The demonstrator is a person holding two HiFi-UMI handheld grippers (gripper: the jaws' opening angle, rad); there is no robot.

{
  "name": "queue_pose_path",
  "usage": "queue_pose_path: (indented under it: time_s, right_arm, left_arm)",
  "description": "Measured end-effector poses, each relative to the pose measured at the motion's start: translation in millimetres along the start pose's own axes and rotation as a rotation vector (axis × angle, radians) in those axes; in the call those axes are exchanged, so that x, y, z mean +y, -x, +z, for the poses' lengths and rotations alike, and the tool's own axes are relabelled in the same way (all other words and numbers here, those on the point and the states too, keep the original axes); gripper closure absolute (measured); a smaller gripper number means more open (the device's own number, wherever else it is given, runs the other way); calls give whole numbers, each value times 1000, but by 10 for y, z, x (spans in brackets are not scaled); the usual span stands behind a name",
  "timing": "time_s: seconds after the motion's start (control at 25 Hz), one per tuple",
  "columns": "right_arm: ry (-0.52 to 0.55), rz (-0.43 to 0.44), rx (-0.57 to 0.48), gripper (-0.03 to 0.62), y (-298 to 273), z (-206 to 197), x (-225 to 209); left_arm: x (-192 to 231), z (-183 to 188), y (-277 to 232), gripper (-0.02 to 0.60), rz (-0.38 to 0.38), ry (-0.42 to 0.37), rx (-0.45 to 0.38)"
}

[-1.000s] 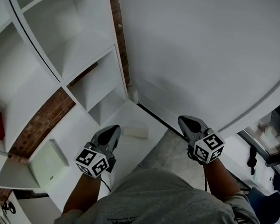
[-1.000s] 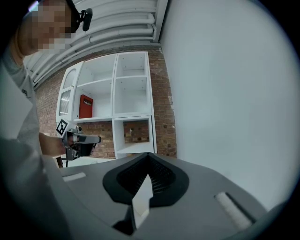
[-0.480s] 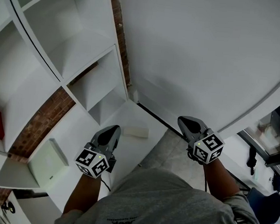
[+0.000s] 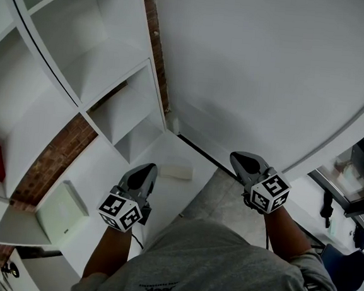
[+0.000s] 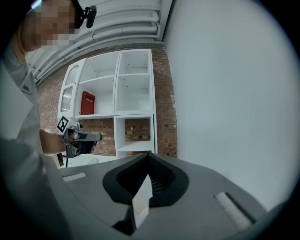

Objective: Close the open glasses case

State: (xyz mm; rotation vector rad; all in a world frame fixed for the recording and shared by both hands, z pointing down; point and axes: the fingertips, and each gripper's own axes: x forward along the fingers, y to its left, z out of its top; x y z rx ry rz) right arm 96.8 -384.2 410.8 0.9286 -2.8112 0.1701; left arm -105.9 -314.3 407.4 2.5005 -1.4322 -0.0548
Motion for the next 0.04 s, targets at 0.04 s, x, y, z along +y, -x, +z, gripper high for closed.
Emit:
queue_pose_path:
  time_s: [0.04]
  right_arm:
    - [1, 0, 1, 586, 1, -3, 1]
  left_arm:
    - [1, -2, 4, 585, 0, 1, 0]
